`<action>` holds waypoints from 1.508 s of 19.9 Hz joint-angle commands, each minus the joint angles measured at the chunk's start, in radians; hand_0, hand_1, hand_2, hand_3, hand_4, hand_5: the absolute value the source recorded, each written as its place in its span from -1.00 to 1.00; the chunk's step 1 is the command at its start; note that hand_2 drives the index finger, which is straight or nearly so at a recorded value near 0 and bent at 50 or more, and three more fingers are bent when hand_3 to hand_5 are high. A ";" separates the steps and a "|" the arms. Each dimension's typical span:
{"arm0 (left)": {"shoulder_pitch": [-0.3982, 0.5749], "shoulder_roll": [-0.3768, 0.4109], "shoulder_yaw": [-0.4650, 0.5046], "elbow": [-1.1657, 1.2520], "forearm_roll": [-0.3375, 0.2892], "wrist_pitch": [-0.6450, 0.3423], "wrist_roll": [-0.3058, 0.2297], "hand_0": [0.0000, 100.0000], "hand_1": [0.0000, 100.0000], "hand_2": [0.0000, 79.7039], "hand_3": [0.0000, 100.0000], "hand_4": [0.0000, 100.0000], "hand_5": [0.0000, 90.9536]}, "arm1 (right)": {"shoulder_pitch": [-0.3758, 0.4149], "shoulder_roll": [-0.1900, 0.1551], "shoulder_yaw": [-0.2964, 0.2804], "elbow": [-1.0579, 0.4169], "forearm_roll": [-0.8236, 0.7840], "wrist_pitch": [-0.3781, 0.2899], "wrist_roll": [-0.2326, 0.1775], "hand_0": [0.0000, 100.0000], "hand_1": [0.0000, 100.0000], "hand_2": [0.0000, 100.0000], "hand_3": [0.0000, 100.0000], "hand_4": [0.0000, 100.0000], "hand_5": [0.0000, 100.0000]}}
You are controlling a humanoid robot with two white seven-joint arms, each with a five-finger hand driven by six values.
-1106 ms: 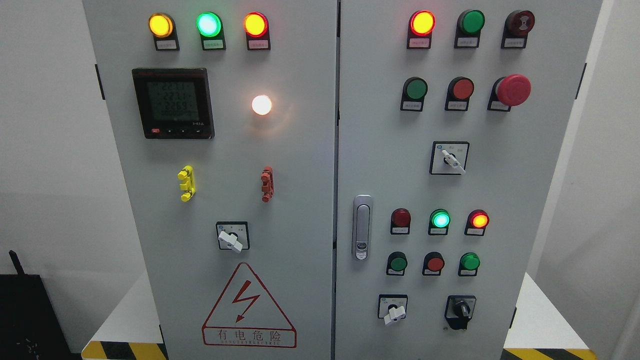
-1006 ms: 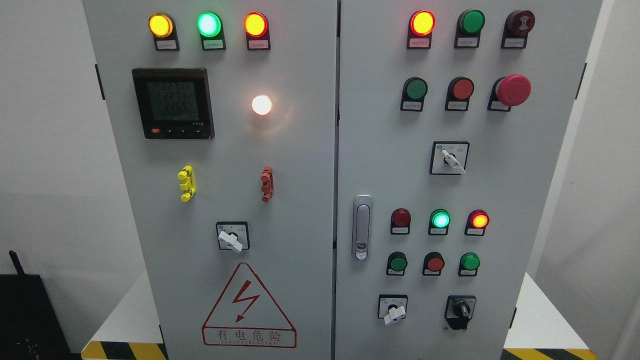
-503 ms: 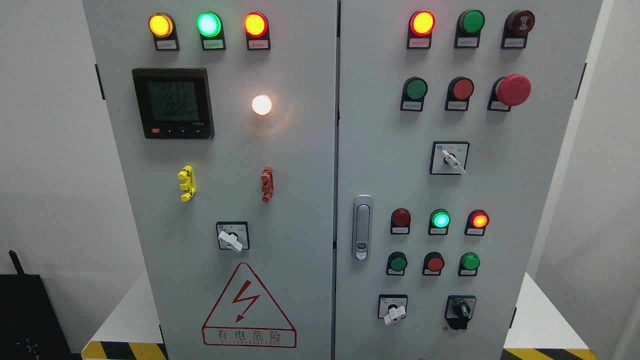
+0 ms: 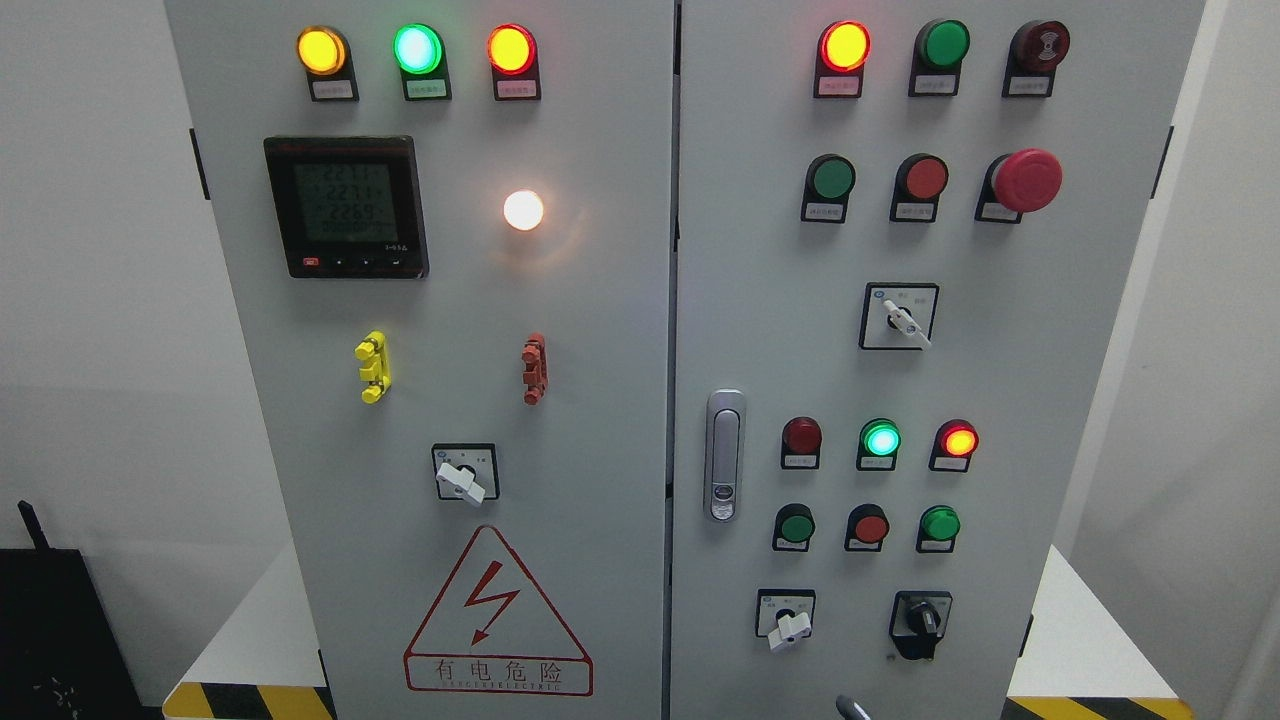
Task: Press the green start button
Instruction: 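Raise the right hand up toward the lowest green push button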
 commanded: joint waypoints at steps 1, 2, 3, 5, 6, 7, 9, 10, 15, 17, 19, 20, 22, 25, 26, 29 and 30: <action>0.000 0.000 0.000 0.000 0.000 0.000 0.000 -0.76 0.11 -1.00 -1.00 -1.00 -1.00 | -0.041 0.001 -0.027 0.004 0.081 -0.014 -0.001 -0.71 -0.53 -1.00 -0.82 -0.89 -1.00; 0.000 0.000 0.000 0.000 0.000 0.000 0.000 -0.76 0.11 -1.00 -1.00 -1.00 -1.00 | -0.050 0.001 -0.040 0.009 0.098 -0.022 -0.001 -0.71 -0.51 -1.00 -0.74 -0.82 -1.00; 0.000 0.000 0.000 0.000 0.000 0.000 0.000 -0.76 0.11 -1.00 -1.00 -1.00 -1.00 | -0.058 0.001 -0.047 0.012 0.116 -0.025 -0.001 -0.71 -0.51 -1.00 -0.68 -0.77 -1.00; 0.000 0.000 0.000 0.000 0.000 0.000 0.000 -0.76 0.11 -1.00 -1.00 -1.00 -1.00 | -0.079 0.001 -0.061 0.019 0.150 -0.037 -0.001 -0.67 -0.49 -1.00 -0.55 -0.66 -1.00; 0.000 0.000 0.000 0.000 0.000 0.000 0.000 -0.76 0.11 -1.00 -1.00 -1.00 -1.00 | -0.087 0.002 -0.070 0.022 0.171 -0.042 -0.001 -0.66 -0.49 -1.00 -0.50 -0.62 -1.00; 0.000 0.000 0.000 0.000 0.000 0.000 0.000 -0.76 0.11 -1.00 -1.00 -1.00 -1.00 | -0.095 0.002 -0.076 0.022 0.196 -0.048 -0.001 -0.65 -0.49 -1.00 -0.44 -0.58 -1.00; 0.000 0.000 0.000 0.000 0.000 0.000 0.000 -0.76 0.11 -1.00 -1.00 -1.00 -1.00 | -0.102 0.002 -0.086 0.024 0.246 -0.066 -0.001 -0.64 -0.48 -1.00 -0.37 -0.53 -1.00; 0.000 0.000 0.000 0.000 0.000 0.000 0.000 -0.76 0.11 -1.00 -1.00 -1.00 -1.00 | -0.107 0.002 -0.092 0.024 0.271 -0.073 -0.001 -0.64 -0.48 -1.00 -0.30 -0.47 -0.94; 0.002 0.000 0.000 0.000 0.000 0.000 0.000 -0.76 0.11 -1.00 -1.00 -1.00 -1.00 | -0.130 0.002 -0.129 0.035 0.392 -0.086 -0.007 -0.56 -0.42 -1.00 -0.07 -0.22 -0.71; 0.000 0.000 0.000 0.000 0.000 0.000 0.000 -0.76 0.11 -1.00 -1.00 -1.00 -1.00 | -0.150 0.004 -0.159 0.047 0.476 -0.091 -0.008 -0.50 -0.40 -1.00 0.02 -0.10 -0.56; 0.000 0.000 0.000 0.000 0.000 0.000 0.000 -0.76 0.11 -1.00 -1.00 -1.00 -1.00 | -0.168 0.004 -0.190 0.056 0.561 -0.108 -0.015 -0.45 -0.39 -1.00 0.07 -0.04 -0.43; 0.000 0.000 0.000 0.000 0.000 0.000 0.000 -0.76 0.11 -1.00 -1.00 -1.00 -1.00 | -0.174 0.004 -0.195 0.056 0.584 -0.112 -0.024 -0.37 -0.39 -1.00 0.11 0.01 -0.37; 0.000 0.000 0.001 0.000 0.000 0.000 0.000 -0.76 0.11 -1.00 -1.00 -1.00 -1.00 | -0.188 0.004 -0.196 0.056 0.608 -0.114 -0.027 -0.28 -0.39 -1.00 0.12 0.03 -0.33; 0.000 0.000 0.000 0.000 0.000 0.000 0.000 -0.76 0.11 -1.00 -1.00 -1.00 -1.00 | -0.213 0.005 -0.201 0.068 0.668 -0.116 -0.031 -0.20 -0.38 -1.00 0.13 0.04 -0.30; 0.000 0.000 0.000 0.000 0.000 0.000 0.000 -0.76 0.11 -1.00 -1.00 -1.00 -1.00 | -0.220 0.005 -0.207 0.075 0.690 -0.116 -0.038 -0.17 -0.38 -1.00 0.13 0.05 -0.29; 0.000 0.000 0.000 0.000 0.000 0.000 0.000 -0.76 0.11 -1.00 -1.00 -1.00 -1.00 | -0.245 0.005 -0.212 0.081 0.757 -0.122 -0.050 -0.13 -0.38 -1.00 0.14 0.06 -0.24; 0.000 0.000 0.000 0.000 0.000 0.000 0.000 -0.76 0.11 -1.00 -1.00 -1.00 -1.00 | -0.249 0.005 -0.210 0.082 0.768 -0.122 -0.054 -0.12 -0.38 -1.00 0.14 0.07 -0.23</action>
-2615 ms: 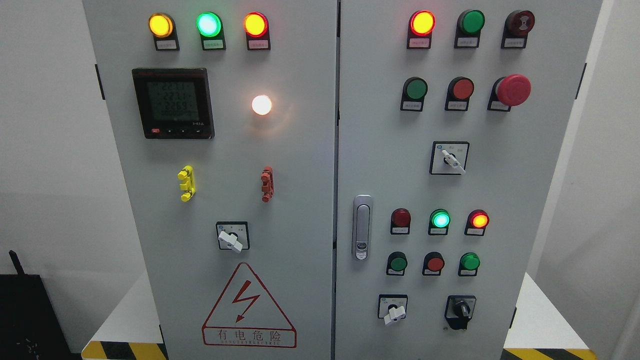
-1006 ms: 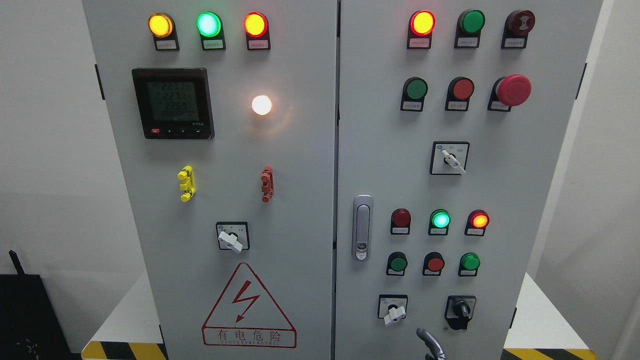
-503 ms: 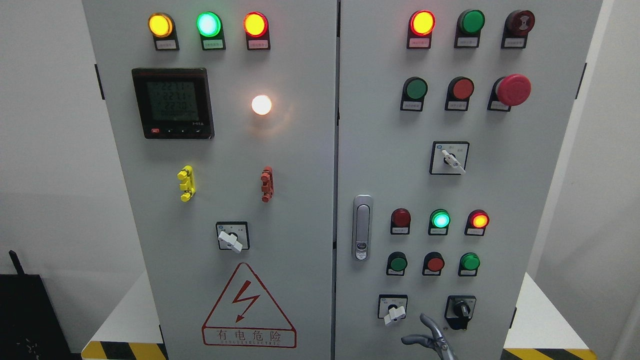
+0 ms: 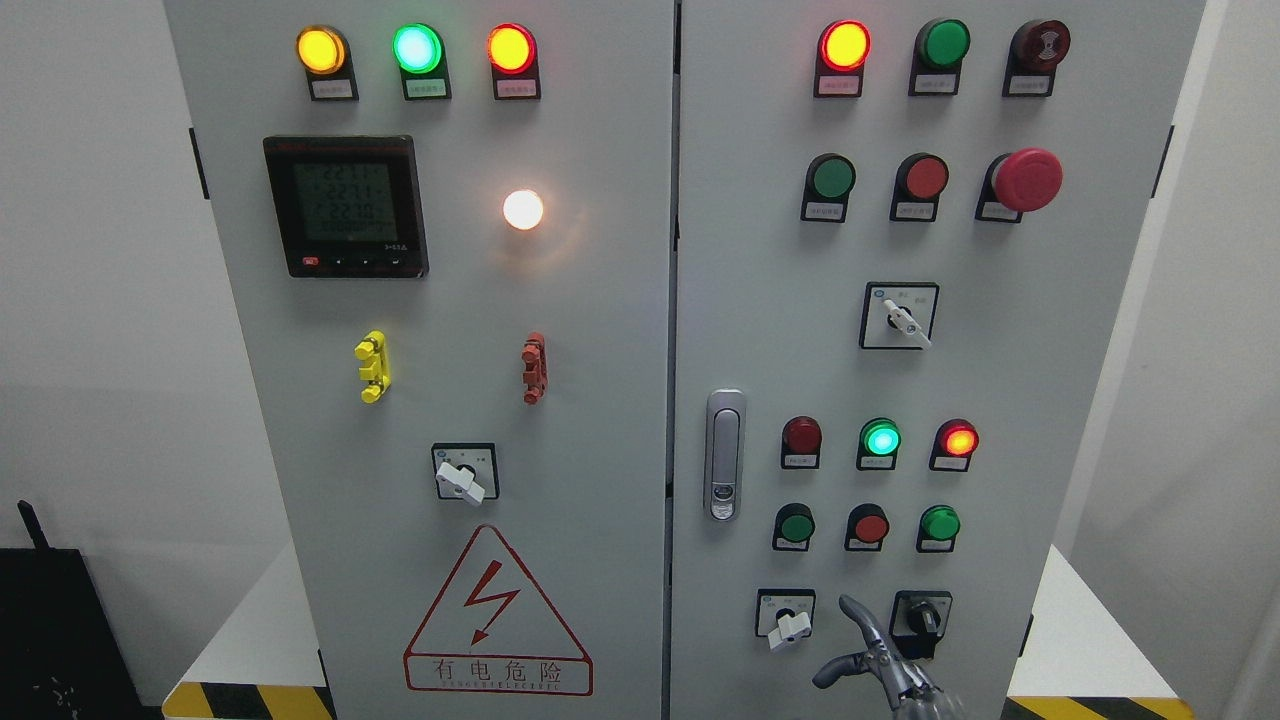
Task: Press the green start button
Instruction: 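Raise the right hand up toward the lowest green push button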
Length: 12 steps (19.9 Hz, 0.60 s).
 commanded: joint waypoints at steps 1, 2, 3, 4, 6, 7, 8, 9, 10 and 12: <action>0.000 0.000 0.000 0.000 0.000 0.000 0.000 -0.76 0.11 -1.00 -1.00 -1.00 -1.00 | -0.048 0.001 -0.047 0.030 0.130 -0.003 -0.015 -0.11 -0.37 -1.00 0.14 0.08 -0.22; 0.000 0.000 0.000 0.000 0.000 0.000 0.000 -0.76 0.11 -1.00 -1.00 -1.00 -1.00 | -0.049 0.001 -0.047 0.031 0.144 -0.003 -0.018 -0.10 -0.37 -1.00 0.14 0.08 -0.22; 0.000 0.000 0.000 0.000 0.000 0.000 0.000 -0.76 0.11 -1.00 -1.00 -1.00 -1.00 | -0.051 0.001 -0.046 0.036 0.158 -0.003 -0.020 -0.10 -0.37 -1.00 0.14 0.08 -0.21; 0.000 0.000 0.000 0.000 0.000 0.000 0.000 -0.76 0.11 -1.00 -1.00 -1.00 -1.00 | -0.055 0.001 -0.043 0.037 0.167 -0.003 -0.025 -0.09 -0.37 -1.00 0.14 0.09 -0.21; 0.000 0.000 0.000 0.000 0.000 0.000 0.000 -0.76 0.11 -1.00 -1.00 -1.00 -1.00 | -0.065 0.001 -0.038 0.045 0.176 -0.003 -0.028 -0.09 -0.37 -1.00 0.14 0.09 -0.21; 0.000 0.000 0.000 0.000 0.000 0.000 0.000 -0.76 0.11 -1.00 -1.00 -1.00 -1.00 | -0.071 0.003 -0.038 0.045 0.187 -0.003 -0.028 -0.09 -0.37 -1.00 0.14 0.09 -0.21; 0.000 0.000 0.000 0.000 0.000 0.000 0.000 -0.76 0.11 -1.00 -1.00 -1.00 -1.00 | -0.078 0.003 -0.038 0.047 0.199 -0.003 -0.028 -0.09 -0.37 -1.00 0.15 0.09 -0.21; 0.001 0.000 0.001 0.000 0.000 0.000 0.000 -0.76 0.11 -1.00 -1.00 -1.00 -1.00 | -0.082 0.003 -0.039 0.050 0.208 -0.001 -0.029 -0.09 -0.37 -1.00 0.15 0.10 -0.22; 0.000 0.000 0.000 0.000 0.000 0.000 0.000 -0.76 0.11 -1.00 -1.00 -1.00 -1.00 | -0.085 0.003 -0.038 0.051 0.213 0.000 -0.029 -0.08 -0.37 -1.00 0.15 0.10 -0.22; 0.000 0.000 0.000 0.000 0.000 0.000 0.000 -0.76 0.11 -1.00 -1.00 -1.00 -1.00 | -0.094 0.003 -0.036 0.057 0.218 0.004 -0.028 -0.08 -0.36 -1.00 0.15 0.10 -0.22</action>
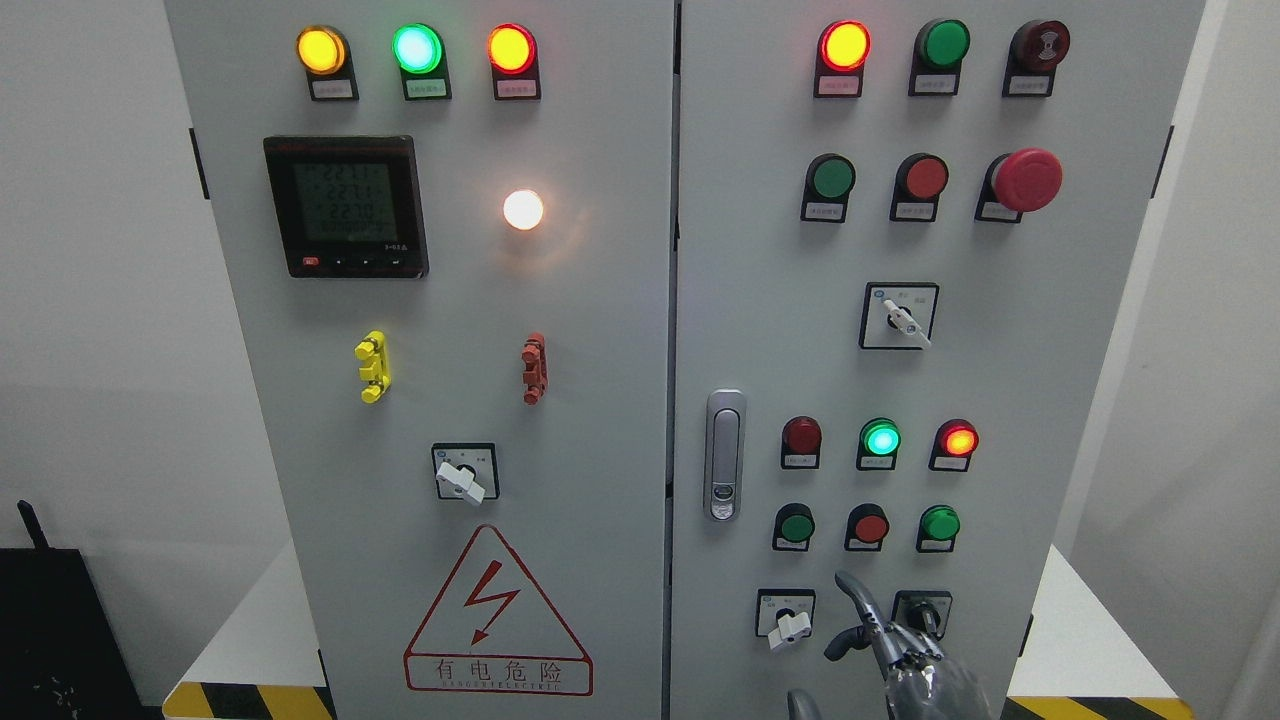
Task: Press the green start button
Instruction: 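Raise the right hand up toward the lowest green push button, then press the green push button inward with the right hand's fingers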
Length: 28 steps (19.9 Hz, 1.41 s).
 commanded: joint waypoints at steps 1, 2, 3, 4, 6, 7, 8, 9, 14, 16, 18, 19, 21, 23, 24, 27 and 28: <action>0.000 0.000 0.000 0.000 0.000 0.000 0.000 -0.76 0.11 -1.00 -1.00 -1.00 -1.00 | -0.034 0.001 -0.008 0.032 0.051 0.007 0.000 -0.08 -0.36 -1.00 0.15 0.10 -0.21; 0.000 0.000 0.000 0.000 0.000 0.000 0.000 -0.76 0.11 -1.00 -1.00 -1.00 -1.00 | -0.041 0.001 -0.008 0.036 0.064 0.009 0.000 -0.08 -0.36 -1.00 0.15 0.10 -0.21; 0.000 0.000 0.000 0.000 0.000 0.000 0.000 -0.76 0.11 -1.00 -1.00 -1.00 -1.00 | -0.049 0.003 -0.008 0.041 0.071 0.010 0.000 -0.08 -0.36 -1.00 0.15 0.10 -0.21; 0.000 0.000 0.000 0.000 0.000 0.000 0.000 -0.76 0.11 -1.00 -1.00 -1.00 -1.00 | -0.057 0.003 -0.007 0.047 0.073 0.012 0.000 -0.08 -0.36 -1.00 0.15 0.10 -0.21; 0.000 0.000 0.000 0.000 0.000 0.000 0.000 -0.76 0.11 -1.00 -1.00 -1.00 -1.00 | -0.066 0.003 -0.001 0.056 0.075 0.020 0.000 -0.08 -0.36 -1.00 0.15 0.10 -0.21; 0.000 0.000 0.000 0.000 0.000 0.000 0.000 -0.76 0.11 -1.00 -1.00 -1.00 -1.00 | -0.067 0.003 0.006 0.058 0.081 0.021 0.000 -0.08 -0.36 -1.00 0.15 0.11 -0.21; 0.000 0.000 0.000 0.000 0.000 0.000 0.000 -0.76 0.11 -1.00 -1.00 -1.00 -1.00 | -0.072 0.003 0.007 0.059 0.085 0.021 0.000 -0.08 -0.36 -1.00 0.15 0.10 -0.21; 0.000 0.000 0.000 0.000 0.000 0.000 0.000 -0.76 0.11 -1.00 -1.00 -1.00 -1.00 | -0.073 0.003 0.007 0.065 0.087 0.023 0.000 -0.08 -0.36 -1.00 0.15 0.11 -0.21; 0.000 0.000 0.000 0.000 0.000 0.000 0.000 -0.76 0.11 -1.00 -1.00 -1.00 -1.00 | -0.087 0.004 0.009 0.082 0.087 0.037 0.000 -0.08 -0.35 -1.00 0.15 0.12 -0.21; 0.001 0.000 0.000 0.000 0.000 0.000 0.000 -0.76 0.11 -1.00 -1.00 -1.00 -1.00 | -0.095 0.004 0.009 0.093 0.088 0.038 0.000 -0.08 -0.35 -1.00 0.16 0.12 -0.21; 0.000 0.000 0.000 0.000 0.000 0.000 0.000 -0.76 0.11 -1.00 -1.00 -1.00 -1.00 | -0.100 0.004 0.009 0.102 0.088 0.044 0.000 -0.08 -0.35 -1.00 0.16 0.12 -0.21; 0.000 0.000 0.000 0.000 0.000 0.000 0.000 -0.76 0.11 -1.00 -1.00 -1.00 -1.00 | -0.103 0.004 0.009 0.105 0.088 0.047 0.001 -0.08 -0.35 -1.00 0.16 0.12 -0.21; 0.000 0.000 0.000 0.000 0.000 0.000 0.000 -0.76 0.11 -1.00 -1.00 -1.00 -1.00 | -0.109 0.004 0.009 0.116 0.088 0.050 0.001 -0.07 -0.34 -1.00 0.16 0.12 -0.21; 0.000 0.000 0.000 0.000 0.000 0.000 0.000 -0.76 0.11 -1.00 -1.00 -1.00 -1.00 | -0.115 0.004 0.009 0.124 0.087 0.052 0.001 -0.07 -0.34 -1.00 0.17 0.13 -0.21; 0.000 0.000 0.000 0.000 0.000 0.000 0.000 -0.76 0.11 -1.00 -1.00 -1.00 -1.00 | -0.116 0.004 0.009 0.127 0.088 0.052 0.001 -0.07 -0.34 -1.00 0.17 0.13 -0.20; 0.000 0.000 0.000 0.000 0.000 0.000 0.000 -0.76 0.11 -1.00 -1.00 -1.00 -1.00 | -0.127 0.004 0.010 0.141 0.087 0.058 0.003 -0.06 -0.34 -1.00 0.17 0.13 -0.20; 0.000 0.000 0.000 0.000 0.000 0.000 0.000 -0.76 0.11 -1.00 -1.00 -1.00 -1.00 | -0.130 0.004 0.012 0.144 0.088 0.058 0.003 -0.06 -0.34 -1.00 0.17 0.13 -0.20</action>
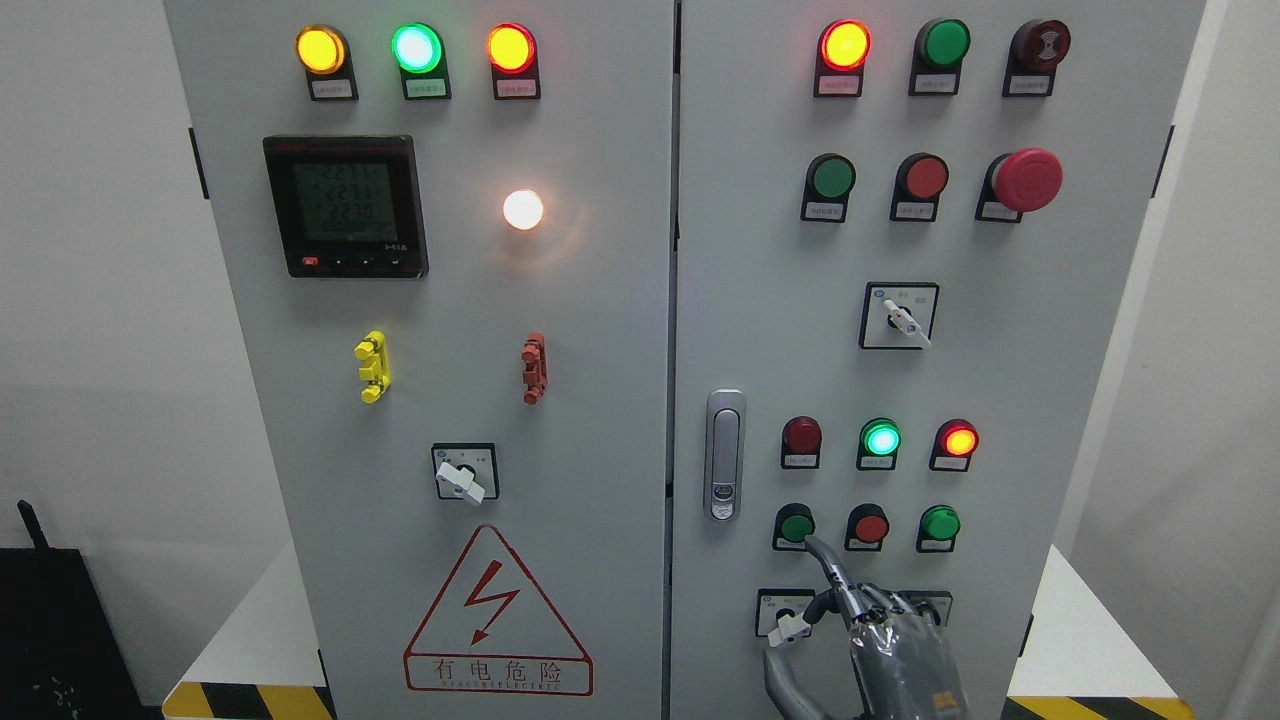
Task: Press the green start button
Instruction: 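Press the green push button inward with the right hand's fingers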
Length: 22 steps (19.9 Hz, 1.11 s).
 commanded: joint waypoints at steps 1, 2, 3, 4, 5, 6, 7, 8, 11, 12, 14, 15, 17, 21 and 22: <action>0.000 0.000 0.000 0.000 0.000 -0.001 0.000 -0.76 0.11 -1.00 -1.00 -1.00 -1.00 | -0.018 0.001 -0.015 0.045 0.000 0.003 0.006 -0.06 -0.34 -1.00 0.17 0.13 -0.20; 0.000 0.000 0.000 0.000 0.000 -0.001 0.000 -0.76 0.11 -1.00 -1.00 -1.00 -1.00 | -0.019 0.001 -0.015 0.046 0.000 0.003 0.006 -0.06 -0.34 -1.00 0.17 0.12 -0.20; 0.000 0.000 0.000 0.000 0.000 -0.001 0.000 -0.76 0.11 -1.00 -1.00 -1.00 -1.00 | -0.021 0.001 -0.015 0.051 0.002 0.003 0.006 -0.06 -0.34 -1.00 0.17 0.13 -0.20; 0.001 0.000 0.000 0.000 0.000 -0.001 0.000 -0.76 0.11 -1.00 -1.00 -1.00 -1.00 | -0.024 0.001 -0.015 0.056 0.000 0.003 0.006 -0.06 -0.34 -1.00 0.17 0.13 -0.20; 0.000 0.000 0.000 0.000 0.000 -0.001 0.000 -0.76 0.11 -1.00 -1.00 -1.00 -1.00 | -0.025 0.001 -0.015 0.059 0.000 0.004 0.006 -0.06 -0.34 -1.00 0.17 0.13 -0.20; 0.000 0.000 0.000 0.000 0.000 -0.001 0.000 -0.76 0.11 -1.00 -1.00 -1.00 -1.00 | -0.027 0.001 -0.015 0.060 0.000 0.007 0.006 -0.06 -0.34 -1.00 0.17 0.13 -0.20; 0.000 0.000 0.000 0.000 0.000 -0.001 0.000 -0.76 0.11 -1.00 -1.00 -1.00 -1.00 | -0.030 0.001 -0.015 0.060 0.000 0.009 0.006 -0.05 -0.34 -1.00 0.17 0.13 -0.20; 0.000 0.000 0.000 0.000 0.000 -0.001 0.000 -0.76 0.11 -1.00 -1.00 -1.00 -1.00 | -0.033 0.001 -0.016 0.063 0.000 0.009 0.006 -0.05 -0.34 -1.00 0.17 0.13 -0.20; 0.000 0.000 0.000 0.000 0.000 -0.001 0.000 -0.76 0.11 -1.00 -1.00 -1.00 -1.00 | -0.041 0.001 -0.016 0.069 0.000 0.010 0.006 -0.05 -0.33 -1.00 0.17 0.13 -0.20; 0.000 0.000 0.000 0.000 0.000 -0.001 0.000 -0.76 0.11 -1.00 -1.00 -1.00 -1.00 | -0.042 0.001 -0.016 0.073 0.000 0.010 0.007 -0.05 -0.33 -1.00 0.17 0.13 -0.20; 0.000 0.000 0.000 0.000 0.000 -0.001 0.000 -0.76 0.11 -1.00 -1.00 -1.00 -1.00 | -0.047 0.002 -0.016 0.079 0.000 0.010 0.007 -0.05 -0.33 -1.00 0.17 0.13 -0.20; 0.000 0.000 0.000 0.000 0.000 -0.001 0.000 -0.76 0.11 -1.00 -1.00 -1.00 -1.00 | -0.047 0.002 -0.016 0.079 0.000 0.010 0.007 -0.04 -0.33 -1.00 0.17 0.13 -0.19; 0.001 0.000 0.000 0.000 0.000 -0.001 0.000 -0.76 0.11 -1.00 -1.00 -1.00 -1.00 | -0.047 0.001 -0.016 0.082 0.000 0.012 0.009 -0.04 -0.33 -1.00 0.17 0.13 -0.19; 0.000 0.000 0.000 0.000 0.000 -0.001 0.000 -0.76 0.11 -1.00 -1.00 -1.00 -1.00 | -0.053 0.002 -0.016 0.086 0.000 0.021 0.009 -0.04 -0.33 -1.00 0.17 0.13 -0.19; 0.000 0.000 0.000 0.000 0.000 -0.001 0.000 -0.76 0.11 -1.00 -1.00 -1.00 -1.00 | -0.054 0.002 -0.016 0.088 0.000 0.022 0.009 -0.04 -0.33 -1.00 0.17 0.13 -0.19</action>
